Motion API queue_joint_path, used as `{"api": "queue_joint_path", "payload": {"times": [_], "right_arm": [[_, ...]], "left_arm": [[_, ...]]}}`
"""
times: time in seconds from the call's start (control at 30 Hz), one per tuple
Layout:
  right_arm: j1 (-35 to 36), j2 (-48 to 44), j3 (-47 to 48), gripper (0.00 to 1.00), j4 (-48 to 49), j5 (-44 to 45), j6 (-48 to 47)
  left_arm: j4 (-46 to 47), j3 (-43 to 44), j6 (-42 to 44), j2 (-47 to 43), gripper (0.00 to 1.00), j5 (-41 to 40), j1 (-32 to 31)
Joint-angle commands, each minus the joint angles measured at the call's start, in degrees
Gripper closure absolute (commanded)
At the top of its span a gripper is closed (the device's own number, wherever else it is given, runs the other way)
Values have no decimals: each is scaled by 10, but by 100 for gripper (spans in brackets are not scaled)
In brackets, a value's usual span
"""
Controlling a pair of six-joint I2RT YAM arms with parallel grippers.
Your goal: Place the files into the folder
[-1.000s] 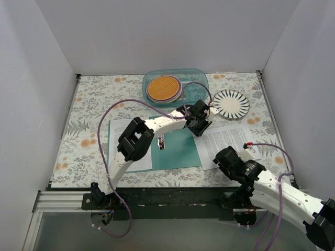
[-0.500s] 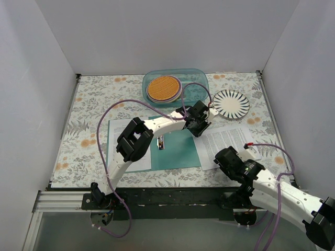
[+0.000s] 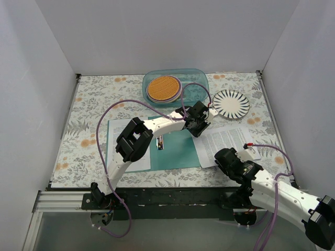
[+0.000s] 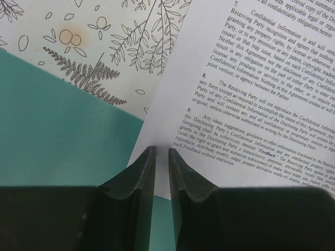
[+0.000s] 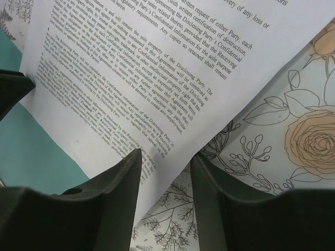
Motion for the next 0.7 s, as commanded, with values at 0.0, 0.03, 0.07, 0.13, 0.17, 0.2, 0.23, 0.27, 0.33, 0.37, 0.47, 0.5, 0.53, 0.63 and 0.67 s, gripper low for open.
{"api": "queue_joint_path", "payload": {"times": [0.0, 0.03, 0.07, 0.13, 0.17, 0.2, 0.23, 0.27, 0.33, 0.37, 0.47, 0.5, 0.53, 0.63, 0.67], "right_arm": [[-2, -3, -9, 51, -12, -1, 6], [-2, -5, -2, 51, -18, 2, 5], [-2, -8, 2, 51, -22, 4, 4], [-2, -13, 11, 52, -27, 11, 1], [-2, -15, 12, 52, -28, 13, 0], [-2, -16, 13, 53, -27, 14, -3], [-2, -16, 13, 54, -27, 14, -2], [-2, -14, 12, 56, -25, 13, -3], [-2, -8, 10, 62, -22, 8, -3], [-2, -6, 7, 69, -20, 6, -3], [-1, -4, 5, 84, -16, 5, -3], [-2, -5, 6, 87, -16, 6, -4], [-2, -5, 6, 89, -17, 8, -6], [-2, -8, 16, 91, -26, 15, -8], [-2, -9, 19, 91, -27, 17, -12]], "left_arm": [[-61, -27, 7, -5, 84, -15, -2], [-61, -27, 7, -5, 84, -15, -2], [-62, -27, 7, -5, 84, -15, -1], [-62, -24, 7, -5, 84, -15, -2], [-63, -23, 7, -3, 84, -15, -2], [-63, -21, 6, -2, 85, -15, -2], [-64, -20, 6, -2, 85, -15, -2], [-65, -20, 6, -2, 85, -16, -2], [-66, -24, 5, -4, 85, -16, -2], [-66, -24, 5, -4, 85, -17, -2], [-67, -26, 7, -5, 85, -18, -1], [-67, -25, 6, -6, 85, -19, -2], [-67, -26, 6, -5, 85, -19, -1], [-67, -26, 6, -6, 85, -17, -2], [-68, -27, 6, -5, 85, -17, -1]]}}
